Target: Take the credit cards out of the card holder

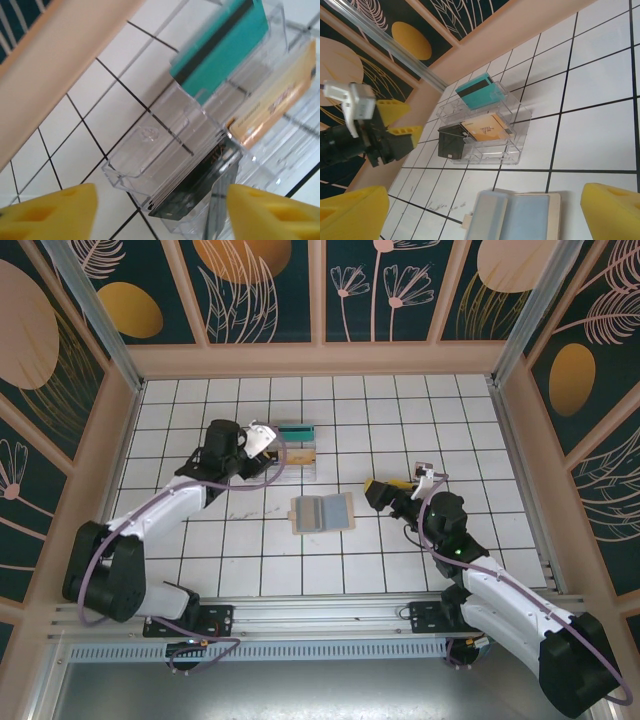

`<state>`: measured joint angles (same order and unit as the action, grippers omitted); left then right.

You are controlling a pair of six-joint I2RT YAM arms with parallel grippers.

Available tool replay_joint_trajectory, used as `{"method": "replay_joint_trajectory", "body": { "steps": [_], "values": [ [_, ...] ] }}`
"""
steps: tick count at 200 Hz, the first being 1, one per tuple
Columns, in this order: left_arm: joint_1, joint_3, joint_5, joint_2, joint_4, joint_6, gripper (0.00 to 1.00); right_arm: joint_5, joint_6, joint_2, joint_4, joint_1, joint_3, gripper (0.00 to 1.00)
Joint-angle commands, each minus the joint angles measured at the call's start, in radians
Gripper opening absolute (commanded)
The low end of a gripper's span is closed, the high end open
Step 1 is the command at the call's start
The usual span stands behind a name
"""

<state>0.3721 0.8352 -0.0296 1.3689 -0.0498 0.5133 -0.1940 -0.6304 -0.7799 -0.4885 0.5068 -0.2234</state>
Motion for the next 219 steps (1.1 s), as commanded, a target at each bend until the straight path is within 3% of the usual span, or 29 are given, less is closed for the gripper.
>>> {"method": "replay_joint_trajectory", "body": {
  "steps": [1, 11, 30, 43, 101, 145, 163, 183, 195, 219],
  "values": [
    [-0.004, -0.074, 0.015, -0.078, -0.127, -0.168, 0.78, -0.022, -0.006, -0.001, -0.012, 0.004, -0.018, 0.99],
    [-0.003, -0.093, -0.03, -0.089, -0.158, -0.207, 0.84, -0.019, -0.005, -0.001, -0.01, 0.003, -0.017, 0.99],
    [-0.004, -0.094, -0.031, -0.084, -0.107, -0.179, 0.88, -0.015, -0.004, -0.001, -0.011, 0.002, -0.017, 0.99],
    [-0.004, -0.09, -0.049, -0.081, -0.094, -0.23, 0.88, -0.018, -0.006, -0.001, -0.013, 0.002, -0.017, 0.99],
    [-0.038, -0.05, 0.164, 0.029, 0.063, -0.028, 0.68, -0.013, -0.005, -0.006, -0.01, 0.002, -0.016, 0.99],
    [-0.101, -0.037, 0.203, 0.047, 0.063, 0.071, 0.71, -0.008, -0.003, -0.008, -0.01, 0.002, -0.016, 0.99],
    [-0.109, -0.023, 0.183, 0.069, 0.097, 0.098, 0.61, -0.013, -0.006, -0.01, -0.012, 0.002, -0.017, 0.99],
    [-0.11, -0.023, 0.177, 0.085, 0.067, 0.07, 0.36, -0.013, -0.005, -0.01, -0.01, 0.004, -0.016, 0.99],
    [-0.11, -0.015, 0.169, 0.103, 0.068, 0.067, 0.31, -0.011, -0.005, -0.01, -0.009, 0.002, -0.017, 0.99],
    [-0.115, 0.01, 0.173, 0.131, 0.076, 0.067, 0.34, -0.013, -0.003, -0.01, -0.008, 0.001, -0.017, 0.99]
  ]
}}
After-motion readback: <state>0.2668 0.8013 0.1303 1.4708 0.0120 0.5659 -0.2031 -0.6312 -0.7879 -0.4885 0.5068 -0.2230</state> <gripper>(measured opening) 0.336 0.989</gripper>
